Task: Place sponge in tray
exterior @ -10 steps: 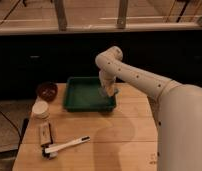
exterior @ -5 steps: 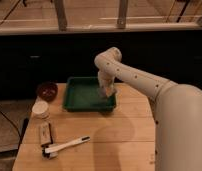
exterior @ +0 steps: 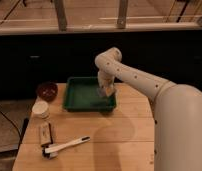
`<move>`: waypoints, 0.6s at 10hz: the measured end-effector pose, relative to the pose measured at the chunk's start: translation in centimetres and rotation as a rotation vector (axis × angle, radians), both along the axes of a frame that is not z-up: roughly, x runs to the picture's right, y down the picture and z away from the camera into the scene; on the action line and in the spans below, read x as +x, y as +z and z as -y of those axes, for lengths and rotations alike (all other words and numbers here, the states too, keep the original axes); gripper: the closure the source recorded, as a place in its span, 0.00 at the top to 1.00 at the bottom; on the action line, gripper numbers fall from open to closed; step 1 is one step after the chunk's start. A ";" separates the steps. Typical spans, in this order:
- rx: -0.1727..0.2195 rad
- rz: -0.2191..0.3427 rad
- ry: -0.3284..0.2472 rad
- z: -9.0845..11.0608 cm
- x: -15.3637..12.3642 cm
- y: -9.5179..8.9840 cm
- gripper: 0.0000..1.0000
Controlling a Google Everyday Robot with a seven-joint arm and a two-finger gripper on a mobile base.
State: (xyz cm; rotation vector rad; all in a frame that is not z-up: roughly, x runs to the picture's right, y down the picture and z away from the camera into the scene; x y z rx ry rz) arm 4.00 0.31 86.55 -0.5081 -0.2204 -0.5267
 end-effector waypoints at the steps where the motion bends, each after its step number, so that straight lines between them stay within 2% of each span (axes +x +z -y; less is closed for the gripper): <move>1: 0.001 0.001 0.000 0.0 0.1 0.1 0.00; 6: 0.003 0.016 0.002 0.1 0.1 0.7 0.01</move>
